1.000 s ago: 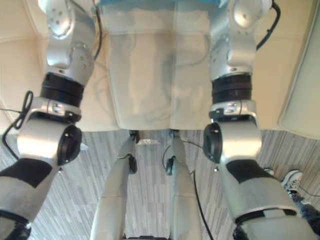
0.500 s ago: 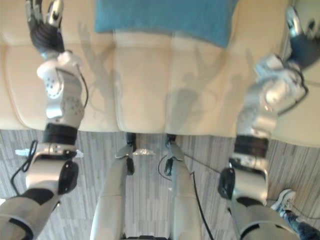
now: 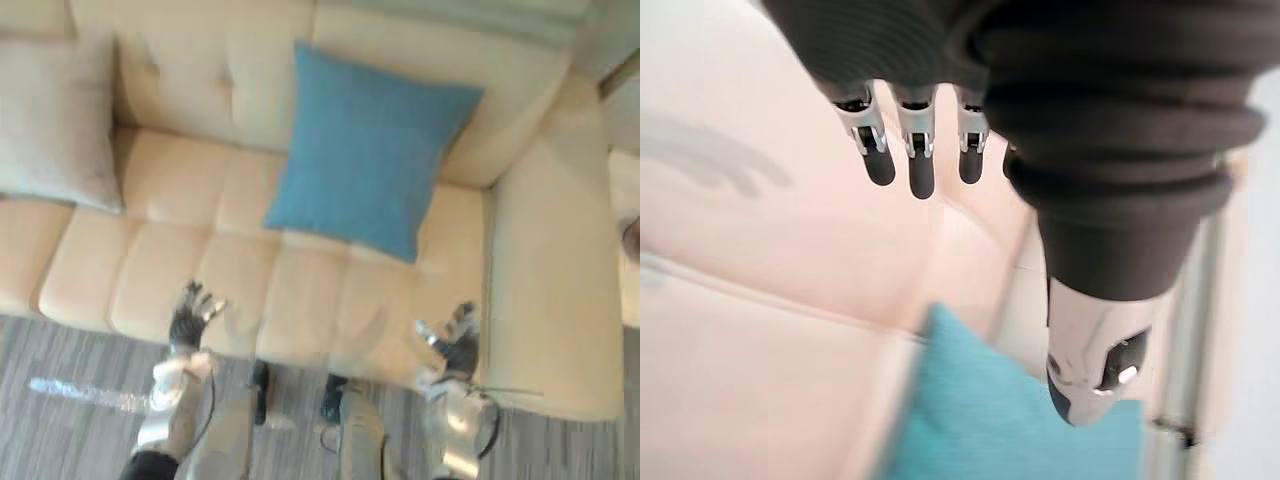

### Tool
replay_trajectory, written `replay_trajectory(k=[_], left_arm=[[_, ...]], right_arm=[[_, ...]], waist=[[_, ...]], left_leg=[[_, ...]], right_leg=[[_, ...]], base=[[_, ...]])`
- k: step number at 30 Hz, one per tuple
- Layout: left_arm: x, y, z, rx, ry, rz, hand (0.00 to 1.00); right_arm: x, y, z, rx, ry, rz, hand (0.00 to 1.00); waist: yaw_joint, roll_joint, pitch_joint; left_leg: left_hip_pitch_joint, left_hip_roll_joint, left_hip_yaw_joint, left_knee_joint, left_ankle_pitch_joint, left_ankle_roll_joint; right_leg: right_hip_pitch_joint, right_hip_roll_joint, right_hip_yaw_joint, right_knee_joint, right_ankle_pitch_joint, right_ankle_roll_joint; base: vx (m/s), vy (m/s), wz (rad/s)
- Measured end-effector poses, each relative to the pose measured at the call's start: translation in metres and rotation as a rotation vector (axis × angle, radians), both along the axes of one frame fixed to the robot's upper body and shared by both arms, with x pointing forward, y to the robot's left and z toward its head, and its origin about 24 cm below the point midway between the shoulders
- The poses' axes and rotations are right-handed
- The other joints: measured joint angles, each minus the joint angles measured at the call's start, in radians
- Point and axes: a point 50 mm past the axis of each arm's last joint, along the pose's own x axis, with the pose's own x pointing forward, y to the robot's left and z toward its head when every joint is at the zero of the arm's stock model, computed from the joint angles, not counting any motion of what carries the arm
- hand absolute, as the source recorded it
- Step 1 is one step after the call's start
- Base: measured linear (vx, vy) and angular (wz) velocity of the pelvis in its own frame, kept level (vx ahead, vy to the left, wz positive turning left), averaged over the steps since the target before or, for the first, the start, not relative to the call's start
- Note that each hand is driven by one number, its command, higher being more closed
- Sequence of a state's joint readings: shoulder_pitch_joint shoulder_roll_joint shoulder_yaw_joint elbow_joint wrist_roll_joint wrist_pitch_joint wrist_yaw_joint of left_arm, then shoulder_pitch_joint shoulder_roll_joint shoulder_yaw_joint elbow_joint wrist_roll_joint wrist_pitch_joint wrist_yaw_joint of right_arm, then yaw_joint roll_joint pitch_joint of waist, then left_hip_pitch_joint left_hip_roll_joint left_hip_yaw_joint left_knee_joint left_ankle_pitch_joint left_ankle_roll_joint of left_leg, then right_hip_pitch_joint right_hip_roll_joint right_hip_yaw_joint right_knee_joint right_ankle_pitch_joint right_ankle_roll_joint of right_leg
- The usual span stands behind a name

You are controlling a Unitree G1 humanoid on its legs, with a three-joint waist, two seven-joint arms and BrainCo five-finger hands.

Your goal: Pick up cushions and gather them together orderly.

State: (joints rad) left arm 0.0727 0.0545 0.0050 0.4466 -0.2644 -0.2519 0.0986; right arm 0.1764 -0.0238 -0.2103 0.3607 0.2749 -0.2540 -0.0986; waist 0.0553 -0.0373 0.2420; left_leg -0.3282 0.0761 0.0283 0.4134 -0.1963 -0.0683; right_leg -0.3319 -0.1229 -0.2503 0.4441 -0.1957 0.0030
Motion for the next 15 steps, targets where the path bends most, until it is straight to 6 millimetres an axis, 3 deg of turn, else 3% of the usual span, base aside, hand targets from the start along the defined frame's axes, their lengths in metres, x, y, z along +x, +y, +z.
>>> replay_trajectory(k=[3,8,15], left_arm=[[-0.033,0.0,-0.039,0.039,0.213,-0.023,0.0],[-0.083,-0.003,-0.082,0.024,0.491,-0.015,0.0],[-0.093,-0.001,-0.091,0.055,0.566,-0.037,0.0]], right_arm=[[-0.03,0.018,-0.04,0.094,0.194,0.038,0.0],[-0.078,0.029,-0.081,0.187,0.443,0.025,0.0],[-0.095,0.028,-0.095,0.224,0.556,-0.009,0.0]], waist=[[-0.001,0.003,-0.069],[-0.008,0.019,-0.163],[-0.006,0.02,-0.183]], left_leg=[[0.085,0.001,0.014,-0.046,-0.002,-0.003],[0.182,0.003,0.032,-0.137,0.009,-0.004],[0.26,0.005,0.056,-0.222,0.037,-0.004]], right_leg=[[0.077,0.001,0.0,-0.04,-0.003,0.006],[0.174,0.014,0.001,-0.141,0.023,0.021],[0.263,0.04,0.026,-0.289,0.097,0.034]], base=[[0.08,0.021,-0.06],[0.08,0.027,-0.05],[0.08,0.023,-0.14]])
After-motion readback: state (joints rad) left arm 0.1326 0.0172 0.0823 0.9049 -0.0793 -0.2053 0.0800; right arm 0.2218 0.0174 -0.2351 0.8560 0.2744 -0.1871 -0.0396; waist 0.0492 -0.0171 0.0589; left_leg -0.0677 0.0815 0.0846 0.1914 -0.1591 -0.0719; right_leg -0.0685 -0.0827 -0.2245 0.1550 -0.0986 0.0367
